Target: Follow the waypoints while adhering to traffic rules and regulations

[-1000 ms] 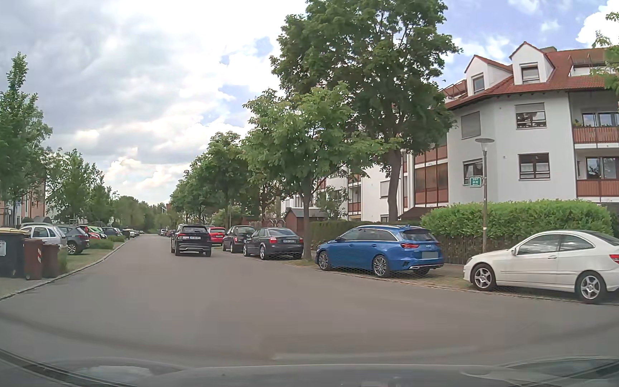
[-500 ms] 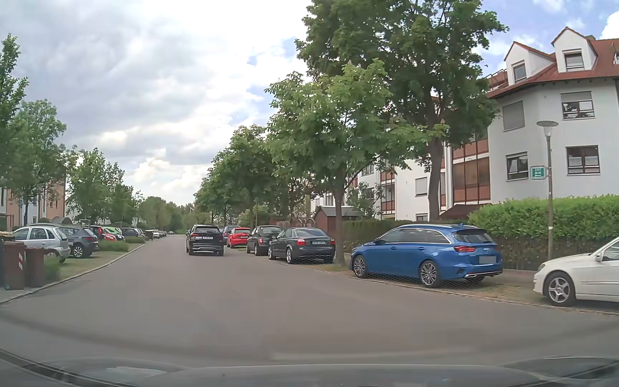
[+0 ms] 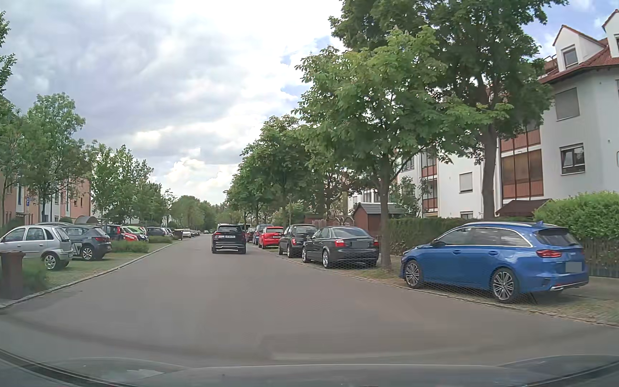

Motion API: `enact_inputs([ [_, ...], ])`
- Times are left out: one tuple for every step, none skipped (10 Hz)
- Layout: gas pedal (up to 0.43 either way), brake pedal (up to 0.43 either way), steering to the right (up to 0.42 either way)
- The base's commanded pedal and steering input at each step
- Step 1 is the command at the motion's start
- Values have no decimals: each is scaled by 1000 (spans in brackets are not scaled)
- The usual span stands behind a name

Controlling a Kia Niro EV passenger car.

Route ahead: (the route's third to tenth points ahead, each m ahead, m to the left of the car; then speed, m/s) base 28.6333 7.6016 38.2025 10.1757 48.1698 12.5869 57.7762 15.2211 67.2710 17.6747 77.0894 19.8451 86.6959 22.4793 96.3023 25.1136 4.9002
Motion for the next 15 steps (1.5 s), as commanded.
enact_inputs([
  [130,18,-156],
  [130,18,-155],
  [130,18,-155],
  [130,18,-153],
  [130,18,-148],
  [130,18,-143],
  [130,18,-138],
  [130,18,-132],
  [130,18,-122],
  [130,18,-110],
  [130,18,-95],
  [130,18,-77],
  [130,18,-54],
  [130,18,-42],
  [130,18,-33],
])
